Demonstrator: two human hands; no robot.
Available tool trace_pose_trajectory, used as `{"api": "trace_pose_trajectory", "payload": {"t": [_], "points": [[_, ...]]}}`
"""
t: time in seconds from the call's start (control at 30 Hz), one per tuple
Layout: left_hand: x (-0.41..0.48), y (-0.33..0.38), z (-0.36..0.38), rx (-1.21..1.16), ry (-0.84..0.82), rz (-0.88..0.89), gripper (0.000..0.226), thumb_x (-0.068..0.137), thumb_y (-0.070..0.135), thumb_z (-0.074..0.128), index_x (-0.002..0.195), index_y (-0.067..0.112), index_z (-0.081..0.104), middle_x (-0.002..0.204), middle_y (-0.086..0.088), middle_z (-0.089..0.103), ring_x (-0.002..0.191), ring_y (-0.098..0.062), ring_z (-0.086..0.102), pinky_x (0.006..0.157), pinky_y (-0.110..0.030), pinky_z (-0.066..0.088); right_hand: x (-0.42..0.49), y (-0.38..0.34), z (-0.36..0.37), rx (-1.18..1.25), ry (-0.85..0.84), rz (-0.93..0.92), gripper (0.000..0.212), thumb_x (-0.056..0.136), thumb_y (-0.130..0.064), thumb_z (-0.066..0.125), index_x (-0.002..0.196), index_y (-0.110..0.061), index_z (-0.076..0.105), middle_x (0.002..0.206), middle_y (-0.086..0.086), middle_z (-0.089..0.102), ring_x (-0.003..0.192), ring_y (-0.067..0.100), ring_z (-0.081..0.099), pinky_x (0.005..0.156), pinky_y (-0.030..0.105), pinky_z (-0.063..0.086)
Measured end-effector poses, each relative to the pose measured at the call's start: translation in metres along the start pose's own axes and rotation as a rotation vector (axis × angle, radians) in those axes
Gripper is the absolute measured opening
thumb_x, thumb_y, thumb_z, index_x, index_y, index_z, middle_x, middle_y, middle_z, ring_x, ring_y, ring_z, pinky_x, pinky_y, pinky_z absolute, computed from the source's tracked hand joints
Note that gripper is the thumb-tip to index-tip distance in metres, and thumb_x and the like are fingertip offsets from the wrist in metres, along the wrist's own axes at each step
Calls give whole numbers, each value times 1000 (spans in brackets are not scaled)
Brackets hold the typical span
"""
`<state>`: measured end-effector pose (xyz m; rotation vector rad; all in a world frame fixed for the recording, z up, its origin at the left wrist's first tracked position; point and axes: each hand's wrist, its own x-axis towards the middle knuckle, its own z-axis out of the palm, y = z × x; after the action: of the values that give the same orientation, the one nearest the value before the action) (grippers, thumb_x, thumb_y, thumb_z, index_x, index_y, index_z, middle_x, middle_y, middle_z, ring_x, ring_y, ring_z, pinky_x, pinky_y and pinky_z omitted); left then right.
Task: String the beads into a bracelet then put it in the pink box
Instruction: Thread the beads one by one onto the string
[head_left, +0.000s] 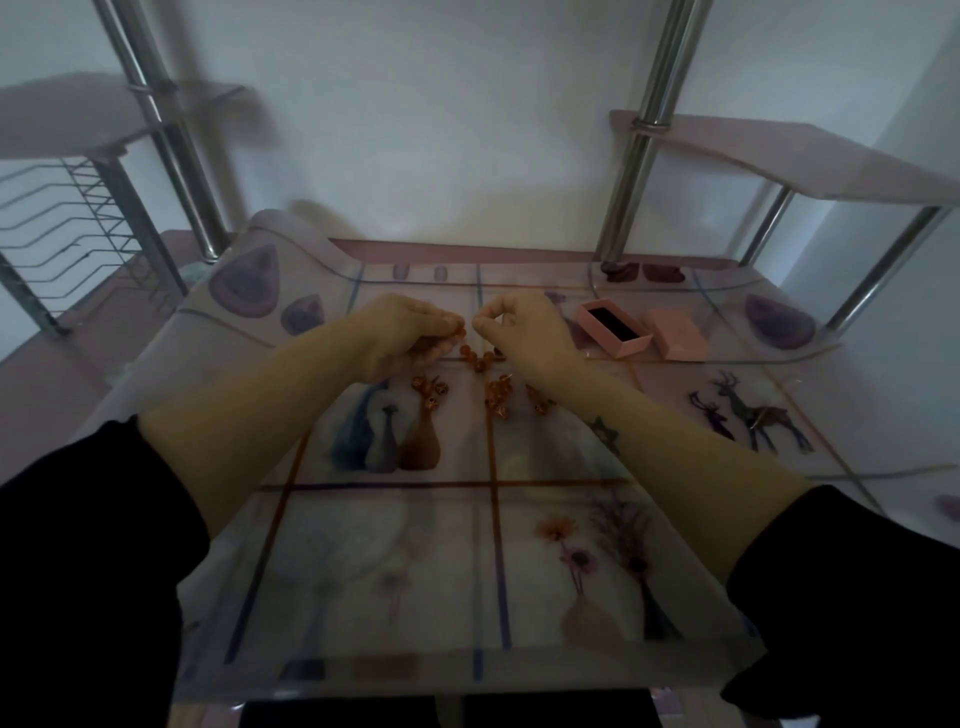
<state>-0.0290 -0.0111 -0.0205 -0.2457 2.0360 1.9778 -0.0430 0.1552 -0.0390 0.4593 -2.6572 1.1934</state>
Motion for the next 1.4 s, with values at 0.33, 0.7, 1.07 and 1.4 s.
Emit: {"api": "trace_pose_trajectory", "payload": {"t": [0.33,0.7,1.07,1.4], "points": [[-5,0,1,-323,-92,-105,16,94,5,55,104,6,68,91,-9,66,66,-7,65,54,-14,53,-14,-4,-1,152,39,-26,6,90,-19,62,85,-20,61,75,-11,60,72,4,57,69,22,49],[-3,-4,3,-104,-37,81,24,89,-5,57,107,8,69,87,-7,72,75,-10,69,63,-16,54,-10,0,-2,163,118,-47,6,90,-18,62,91,-13,65,81,-13,58,75,-2,52,65,5,38],[-7,-12,7,315,113,376,17,83,8,71,100,10,68,86,-9,73,77,-16,70,70,-22,56,-12,0,2,204,128,-56,4,90,-15,62,90,-13,66,84,-10,61,76,1,55,69,14,44],[-7,-16,7,384,139,462,18,80,11,75,97,10,68,82,-8,74,75,-14,72,70,-20,58,-13,1,3,223,114,-62,5,89,-12,62,85,-14,63,82,-9,61,69,1,54,65,17,46]]}}
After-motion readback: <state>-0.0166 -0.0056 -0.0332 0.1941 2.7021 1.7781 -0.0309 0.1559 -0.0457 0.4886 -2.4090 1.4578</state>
